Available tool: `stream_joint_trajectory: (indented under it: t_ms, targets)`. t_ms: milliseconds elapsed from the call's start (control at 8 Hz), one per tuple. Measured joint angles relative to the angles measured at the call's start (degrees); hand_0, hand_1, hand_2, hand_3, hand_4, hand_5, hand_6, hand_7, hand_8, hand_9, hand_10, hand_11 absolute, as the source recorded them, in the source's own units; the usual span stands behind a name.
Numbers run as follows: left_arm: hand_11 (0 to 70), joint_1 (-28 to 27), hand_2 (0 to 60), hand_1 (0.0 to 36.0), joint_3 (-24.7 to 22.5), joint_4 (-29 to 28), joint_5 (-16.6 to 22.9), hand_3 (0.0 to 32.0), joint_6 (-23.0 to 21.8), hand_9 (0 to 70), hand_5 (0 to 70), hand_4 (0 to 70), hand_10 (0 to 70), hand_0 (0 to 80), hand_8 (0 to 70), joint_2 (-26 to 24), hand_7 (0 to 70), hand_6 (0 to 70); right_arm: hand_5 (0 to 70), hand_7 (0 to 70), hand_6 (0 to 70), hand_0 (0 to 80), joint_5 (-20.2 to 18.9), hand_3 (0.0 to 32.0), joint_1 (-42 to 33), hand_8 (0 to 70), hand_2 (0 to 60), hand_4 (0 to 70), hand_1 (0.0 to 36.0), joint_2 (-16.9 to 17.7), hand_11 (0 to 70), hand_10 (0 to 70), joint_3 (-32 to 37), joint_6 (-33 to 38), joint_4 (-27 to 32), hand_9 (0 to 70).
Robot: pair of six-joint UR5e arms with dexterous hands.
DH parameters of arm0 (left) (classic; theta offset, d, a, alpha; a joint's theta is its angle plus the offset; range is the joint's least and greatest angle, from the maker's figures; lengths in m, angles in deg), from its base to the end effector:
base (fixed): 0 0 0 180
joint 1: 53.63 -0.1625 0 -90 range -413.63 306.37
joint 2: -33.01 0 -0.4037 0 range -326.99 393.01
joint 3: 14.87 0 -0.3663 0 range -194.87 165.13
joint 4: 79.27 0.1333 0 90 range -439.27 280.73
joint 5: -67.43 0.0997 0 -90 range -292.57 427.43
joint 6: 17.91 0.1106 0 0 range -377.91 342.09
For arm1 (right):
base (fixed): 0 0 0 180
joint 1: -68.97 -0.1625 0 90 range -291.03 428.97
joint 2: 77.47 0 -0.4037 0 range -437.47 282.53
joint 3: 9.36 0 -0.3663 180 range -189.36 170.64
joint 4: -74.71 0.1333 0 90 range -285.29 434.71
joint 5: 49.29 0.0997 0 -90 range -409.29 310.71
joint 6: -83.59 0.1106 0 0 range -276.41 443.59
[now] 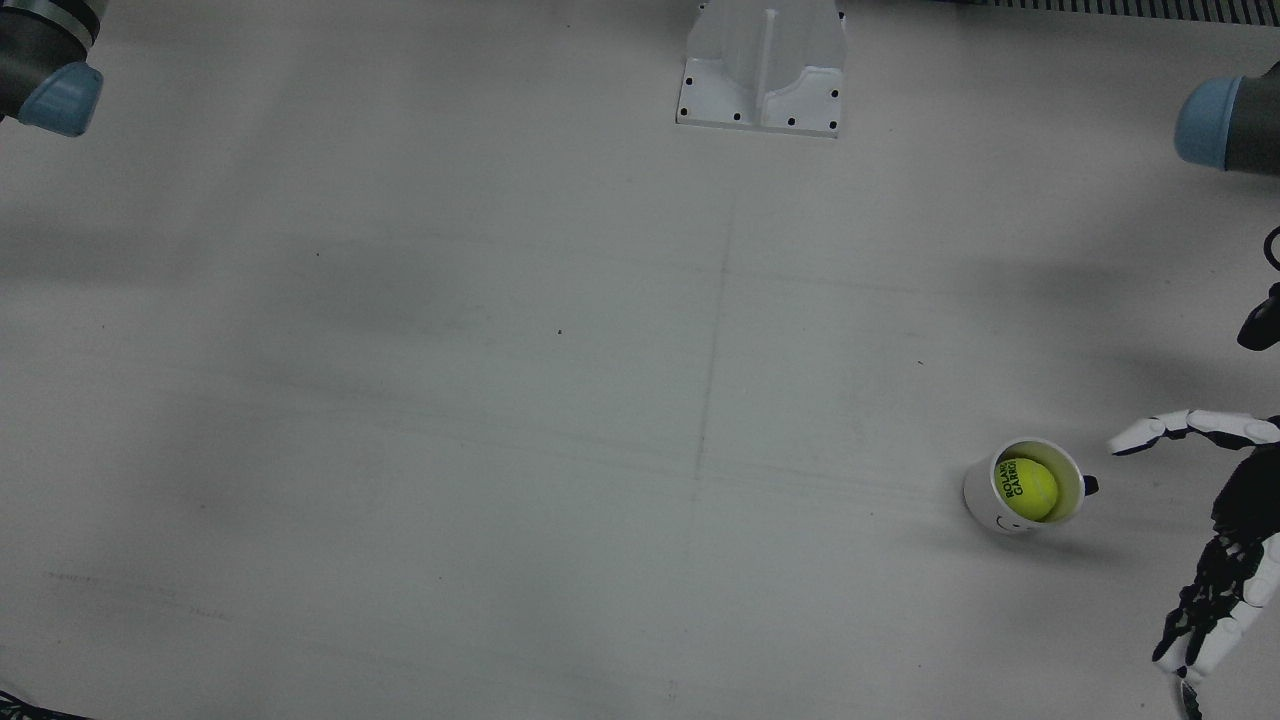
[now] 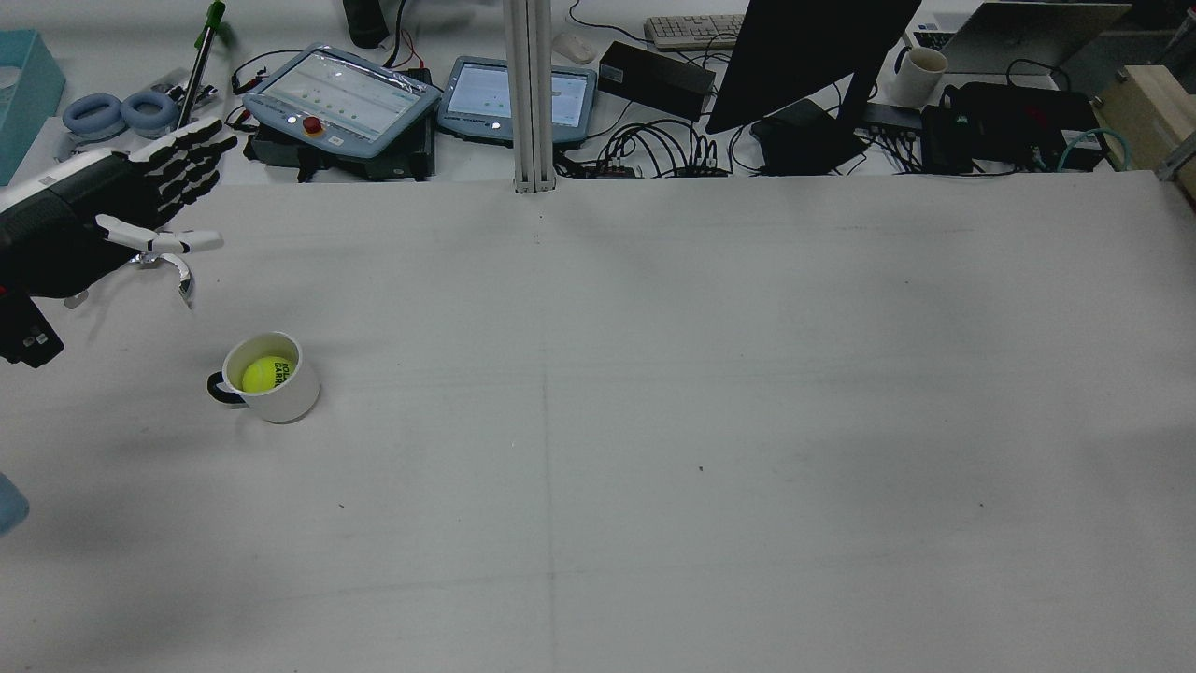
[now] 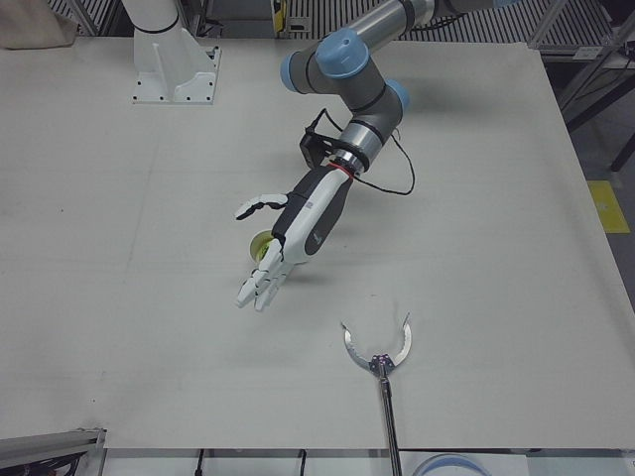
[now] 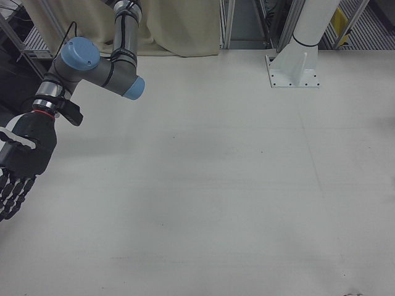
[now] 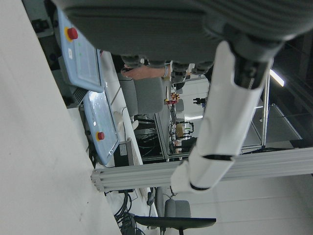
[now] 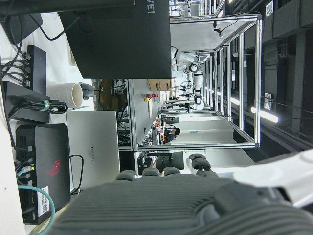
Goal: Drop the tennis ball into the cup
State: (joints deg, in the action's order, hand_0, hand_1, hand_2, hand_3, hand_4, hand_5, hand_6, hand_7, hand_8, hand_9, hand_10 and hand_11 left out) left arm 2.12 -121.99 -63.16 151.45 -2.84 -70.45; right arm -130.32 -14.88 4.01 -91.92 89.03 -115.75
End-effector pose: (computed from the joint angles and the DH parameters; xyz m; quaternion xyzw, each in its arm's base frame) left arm 0.1846 -0.5285 0.4378 -0.1000 0.7837 -0.5730 0.2177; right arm 0.0942 -0.5307 0.6710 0.0058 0.6477 -0.7605 0.0459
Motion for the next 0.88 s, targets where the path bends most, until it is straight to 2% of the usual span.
stream_joint_trajectory:
  t_ms: [125,375,750,875]
  targets:
    - [3.7,4.09,20.5,36.0,1.24,1.01,0.68,0.0,0.57,1.4,8.0,0.0,0.0,80.0,0.0,-1.84,14.4,0.0,0.0,0.0,0.0,0.0,0.0,0.0,0.0,0.0,0.0,0.0,0.0,0.0,0.0,0.0,-0.03,0.0,0.0,0.0]
    - [3.7,10.76,20.3,36.0,4.54,2.41,1.43,0.0,1.42,1.4,8.8,0.0,0.0,80.0,0.0,-4.66,14.3,1.5,0.0,0.0,0.0,0.0,0.0,0.0,0.0,0.0,0.0,0.0,0.0,0.0,0.0,0.0,-0.11,-0.03,0.0,0.0]
    - [5.0,15.88,19.8,36.0,8.43,1.64,1.66,0.0,1.5,1.9,8.2,0.0,0.7,78.8,0.0,-4.62,16.6,1.1,0.0,0.0,0.0,0.0,0.0,0.0,0.0,0.0,0.0,0.0,0.0,0.0,0.0,0.0,-0.12,0.0,0.0,0.0]
    - [5.7,16.6,26.6,36.0,8.7,1.65,1.67,0.0,1.35,1.8,6.4,0.6,1.5,63.3,0.0,-4.05,16.2,0.5,0.0,0.0,0.0,0.0,0.0,0.0,0.0,0.0,0.0,0.0,0.0,0.0,0.0,0.0,-0.14,0.0,0.0,0.0]
